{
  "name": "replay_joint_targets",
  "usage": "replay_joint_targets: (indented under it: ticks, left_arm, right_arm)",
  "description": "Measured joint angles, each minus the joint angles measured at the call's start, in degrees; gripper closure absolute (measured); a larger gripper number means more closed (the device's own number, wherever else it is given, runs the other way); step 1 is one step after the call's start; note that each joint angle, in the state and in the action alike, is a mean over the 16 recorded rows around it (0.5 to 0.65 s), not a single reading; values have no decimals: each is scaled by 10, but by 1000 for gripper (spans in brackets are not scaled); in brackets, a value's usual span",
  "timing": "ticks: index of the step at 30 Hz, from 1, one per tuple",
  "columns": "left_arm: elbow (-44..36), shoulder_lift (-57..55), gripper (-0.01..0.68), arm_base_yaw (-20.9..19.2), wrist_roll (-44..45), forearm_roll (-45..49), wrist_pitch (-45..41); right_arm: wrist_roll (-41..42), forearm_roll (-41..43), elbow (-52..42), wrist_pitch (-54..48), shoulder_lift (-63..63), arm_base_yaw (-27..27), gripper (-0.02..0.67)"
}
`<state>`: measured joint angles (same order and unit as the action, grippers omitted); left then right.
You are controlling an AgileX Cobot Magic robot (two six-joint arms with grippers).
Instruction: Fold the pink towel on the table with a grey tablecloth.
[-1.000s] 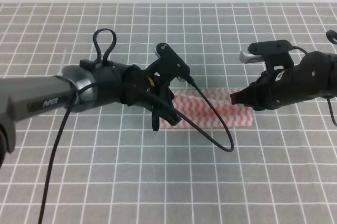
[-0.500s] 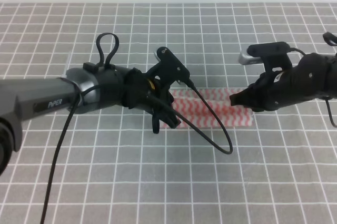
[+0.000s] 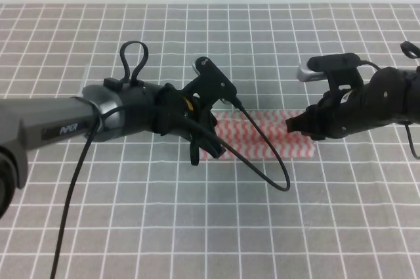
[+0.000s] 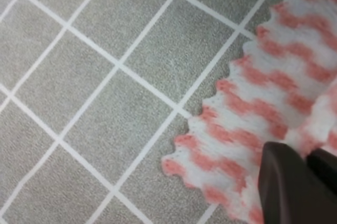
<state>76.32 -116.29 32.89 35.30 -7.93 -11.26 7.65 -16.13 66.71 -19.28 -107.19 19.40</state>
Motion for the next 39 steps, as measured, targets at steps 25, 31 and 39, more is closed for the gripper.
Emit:
replay_joint_targets:
  ticks: [25,31,39]
  left_arm:
    - [3,-7,345,-53,-15,2,80]
    - [22,6,404,-50,-43,-7,44]
    - [56,17,555,-36,-78,-28,-37]
  right_arm:
    - [0,38,95,-103,-3,0,529]
    - [0,37,98,-112,-19,0,574]
    - [0,35,99,-99,-52,0,642]
